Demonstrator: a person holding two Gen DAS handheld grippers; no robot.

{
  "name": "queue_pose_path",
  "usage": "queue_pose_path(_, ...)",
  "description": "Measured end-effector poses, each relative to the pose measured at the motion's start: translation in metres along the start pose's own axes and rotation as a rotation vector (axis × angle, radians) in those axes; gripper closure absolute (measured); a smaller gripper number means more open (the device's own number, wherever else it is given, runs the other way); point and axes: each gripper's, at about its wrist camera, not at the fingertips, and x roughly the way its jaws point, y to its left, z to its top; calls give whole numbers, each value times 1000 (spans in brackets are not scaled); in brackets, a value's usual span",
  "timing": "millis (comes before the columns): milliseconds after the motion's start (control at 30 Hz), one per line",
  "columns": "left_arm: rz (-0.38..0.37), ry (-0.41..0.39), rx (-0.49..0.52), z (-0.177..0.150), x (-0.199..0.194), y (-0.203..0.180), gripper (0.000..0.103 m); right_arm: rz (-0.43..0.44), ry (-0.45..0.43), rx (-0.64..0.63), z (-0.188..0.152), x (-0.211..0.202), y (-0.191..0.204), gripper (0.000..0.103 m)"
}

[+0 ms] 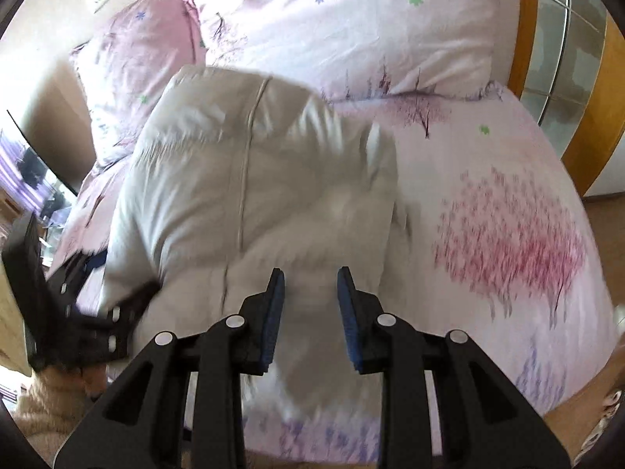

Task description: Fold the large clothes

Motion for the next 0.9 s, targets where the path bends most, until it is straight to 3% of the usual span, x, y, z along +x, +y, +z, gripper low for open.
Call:
queue_pose_path(133,-3,-2,1,0,-1,-2,5,-19,44,29,-21,18,-7,74)
queue_pose_path(300,23,-19,31,-3,-2,-11,4,47,65,96,-32,50,-21,73)
queue_pose_path(567,-5,-26,-5,-6,-11,-6,4,57,8,128,-43,52,-22,73)
queue_pose_path(700,27,-54,23,-13,-30,-11,5,60,-11,143,-44,51,-24,73)
queue_pose_path(800,43,-35,38,-16,-24,-14,5,53,-34,149,-47,51,-23,73)
queue_pose_path(900,2,1,-6,-16,-10,-6,2,53,-65,160,-53,50,-23,72)
